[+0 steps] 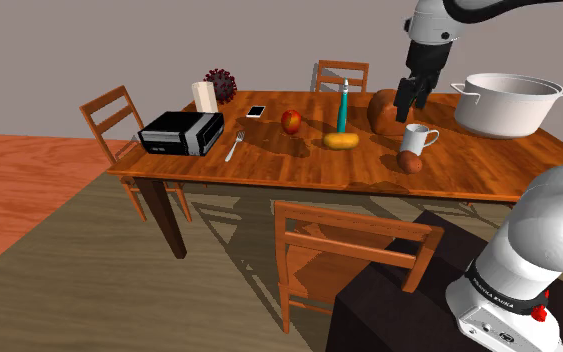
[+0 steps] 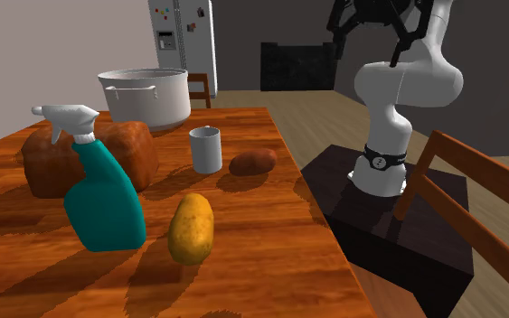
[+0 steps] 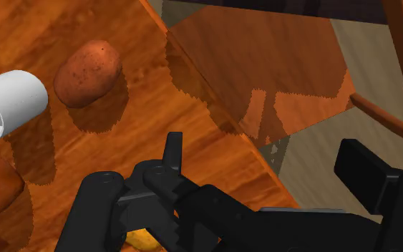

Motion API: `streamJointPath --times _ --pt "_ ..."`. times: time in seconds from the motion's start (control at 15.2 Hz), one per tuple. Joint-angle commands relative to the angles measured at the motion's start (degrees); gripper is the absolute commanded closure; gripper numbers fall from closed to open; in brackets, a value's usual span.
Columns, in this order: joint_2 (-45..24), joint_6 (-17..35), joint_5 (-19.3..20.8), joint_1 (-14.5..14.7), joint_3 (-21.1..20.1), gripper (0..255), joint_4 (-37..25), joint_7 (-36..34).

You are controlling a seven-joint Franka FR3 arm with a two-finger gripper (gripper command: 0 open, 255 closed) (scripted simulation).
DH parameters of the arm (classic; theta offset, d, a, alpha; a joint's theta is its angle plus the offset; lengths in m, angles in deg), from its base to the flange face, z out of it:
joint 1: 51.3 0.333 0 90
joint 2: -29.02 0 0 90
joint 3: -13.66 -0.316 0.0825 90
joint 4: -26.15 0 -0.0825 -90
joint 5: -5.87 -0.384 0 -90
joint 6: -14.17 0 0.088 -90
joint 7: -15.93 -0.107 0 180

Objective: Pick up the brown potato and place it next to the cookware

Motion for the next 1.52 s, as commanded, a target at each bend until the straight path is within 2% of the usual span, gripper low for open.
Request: streamJointPath --times 0.0,0.66,1.32,1.45 --pt "0.00 0.00 0.00 0.00 0.00 0 0.00 0.00" --pt "-8.20 18.88 3.52 -10.20 3.49 0 9.25 -13.99" --pt "-21.02 38.23 7.42 -20.70 7.44 0 14.51 -28.43" --pt "-22.64 40.44 7.81 -21.42 7.81 0 15.01 -29.41"
